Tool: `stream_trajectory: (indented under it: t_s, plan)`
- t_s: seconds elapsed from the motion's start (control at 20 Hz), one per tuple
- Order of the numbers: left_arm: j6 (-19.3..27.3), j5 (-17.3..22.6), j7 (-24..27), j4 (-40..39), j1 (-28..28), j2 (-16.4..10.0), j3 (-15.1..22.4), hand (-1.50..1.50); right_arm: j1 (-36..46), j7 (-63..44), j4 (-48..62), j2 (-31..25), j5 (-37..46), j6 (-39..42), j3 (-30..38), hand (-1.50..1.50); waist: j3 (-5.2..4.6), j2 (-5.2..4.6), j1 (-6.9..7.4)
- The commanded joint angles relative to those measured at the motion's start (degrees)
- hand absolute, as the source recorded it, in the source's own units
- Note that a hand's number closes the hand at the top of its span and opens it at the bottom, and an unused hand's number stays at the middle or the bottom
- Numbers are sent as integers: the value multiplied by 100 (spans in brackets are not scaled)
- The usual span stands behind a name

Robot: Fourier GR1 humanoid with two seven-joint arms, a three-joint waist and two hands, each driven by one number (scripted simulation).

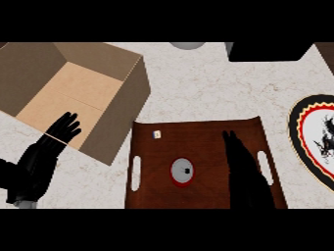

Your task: Pick the can from the tray and place it in the plate

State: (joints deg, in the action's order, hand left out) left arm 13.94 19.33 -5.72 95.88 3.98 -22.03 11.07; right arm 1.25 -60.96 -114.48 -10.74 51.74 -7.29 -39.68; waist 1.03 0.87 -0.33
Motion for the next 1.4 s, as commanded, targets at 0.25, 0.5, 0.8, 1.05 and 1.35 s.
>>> stream_trajectory:
  t_s: [0.25, 0.5, 0.8, 1.05, 1.35]
  plan:
    - [-209, 97, -484, -712, 137, 222, 351, 0, 320, -698, 727, 992, 700, 289, -227, -150, -116, -115, -50]
    - [-64, -67, -516, -661, 66, 385, 479, 0, 423, -753, 1281, 1065, 880, 505, 10, -150, -113, -135, -86]
    - [-119, -60, -440, -824, -4, 425, 352, 0, 544, -811, 1681, 1070, 820, 243, -43, -150, -111, -147, -51]
    - [-20, -240, -550, -813, -89, 482, 436, 0, 570, -540, 1885, 1071, 674, 232, 61, -150, -106, -138, -67]
    - [-58, -241, -576, -771, -125, 524, 399, 0, 508, -292, 2291, 1072, 361, 653, -159, 150, -107, -134, -68]
